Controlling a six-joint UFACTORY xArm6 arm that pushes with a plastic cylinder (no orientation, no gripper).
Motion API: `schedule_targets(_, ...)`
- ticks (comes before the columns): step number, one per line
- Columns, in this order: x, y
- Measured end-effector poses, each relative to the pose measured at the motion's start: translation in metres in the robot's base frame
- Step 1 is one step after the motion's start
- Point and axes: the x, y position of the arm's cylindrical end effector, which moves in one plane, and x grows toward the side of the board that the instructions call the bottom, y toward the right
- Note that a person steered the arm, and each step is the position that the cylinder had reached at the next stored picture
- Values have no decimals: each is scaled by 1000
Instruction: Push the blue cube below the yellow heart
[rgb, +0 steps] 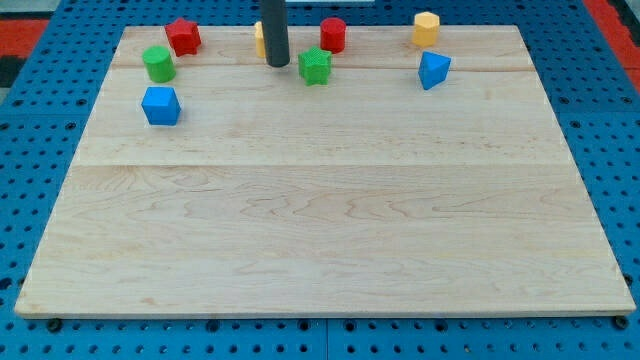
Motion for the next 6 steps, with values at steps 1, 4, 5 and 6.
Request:
schedule_targets(1,0,17)
schedule_targets(4,7,7)
schedule_targets(5,33,-27)
schedule_targets(6,50,-46)
